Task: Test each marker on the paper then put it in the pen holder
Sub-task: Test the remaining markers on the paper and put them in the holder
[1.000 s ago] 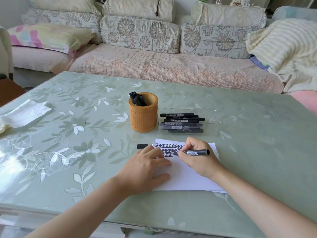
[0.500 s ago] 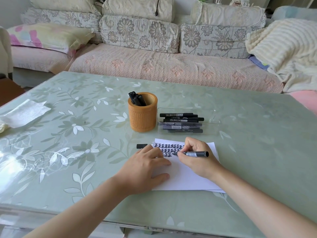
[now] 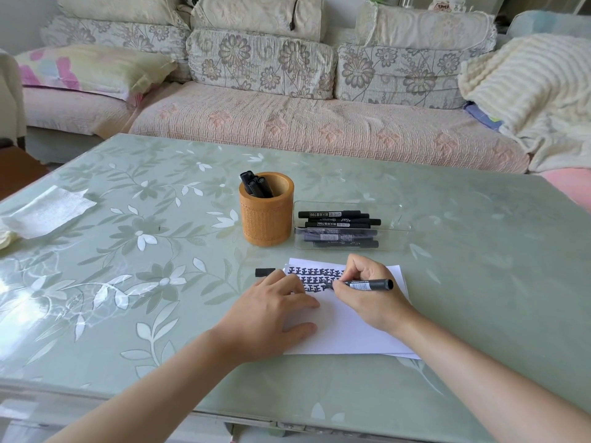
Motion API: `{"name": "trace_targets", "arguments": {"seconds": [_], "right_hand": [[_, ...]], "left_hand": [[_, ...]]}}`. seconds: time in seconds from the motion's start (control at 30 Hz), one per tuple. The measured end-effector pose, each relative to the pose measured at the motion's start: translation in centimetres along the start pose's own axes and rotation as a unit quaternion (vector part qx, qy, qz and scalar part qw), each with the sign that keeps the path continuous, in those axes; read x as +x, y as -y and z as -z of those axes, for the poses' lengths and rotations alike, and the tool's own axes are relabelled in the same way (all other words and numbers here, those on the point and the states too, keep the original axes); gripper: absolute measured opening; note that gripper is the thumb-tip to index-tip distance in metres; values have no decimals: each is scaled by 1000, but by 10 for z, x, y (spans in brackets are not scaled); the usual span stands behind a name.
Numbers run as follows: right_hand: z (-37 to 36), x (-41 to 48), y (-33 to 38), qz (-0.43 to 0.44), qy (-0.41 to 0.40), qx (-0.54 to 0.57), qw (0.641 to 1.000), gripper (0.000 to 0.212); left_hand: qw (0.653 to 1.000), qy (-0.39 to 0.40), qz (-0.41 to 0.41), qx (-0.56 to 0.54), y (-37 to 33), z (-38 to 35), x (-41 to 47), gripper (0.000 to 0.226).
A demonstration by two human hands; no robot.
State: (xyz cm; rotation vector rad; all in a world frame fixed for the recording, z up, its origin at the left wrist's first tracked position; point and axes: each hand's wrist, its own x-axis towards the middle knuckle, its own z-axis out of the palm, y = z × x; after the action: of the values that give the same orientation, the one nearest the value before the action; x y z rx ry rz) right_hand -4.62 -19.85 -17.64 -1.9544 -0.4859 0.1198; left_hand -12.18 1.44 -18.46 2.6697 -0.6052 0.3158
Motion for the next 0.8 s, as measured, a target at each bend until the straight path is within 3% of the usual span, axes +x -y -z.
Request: {"name": "trace_targets", "arguments": {"seconds": [0.5, 0.67, 0.8], "right_hand": [[0, 1, 1, 10, 20, -20, 1000, 22], [2, 2, 4, -30, -13, 94, 995, 22], [5, 3, 10, 1, -37, 106, 994, 17]], "left_hand": [[1000, -9, -12, -3, 2, -2, 0, 36], [1000, -8, -14, -6, 3, -2, 0, 37], [1000, -5, -20, -21, 3, 2, 2, 36]]}}
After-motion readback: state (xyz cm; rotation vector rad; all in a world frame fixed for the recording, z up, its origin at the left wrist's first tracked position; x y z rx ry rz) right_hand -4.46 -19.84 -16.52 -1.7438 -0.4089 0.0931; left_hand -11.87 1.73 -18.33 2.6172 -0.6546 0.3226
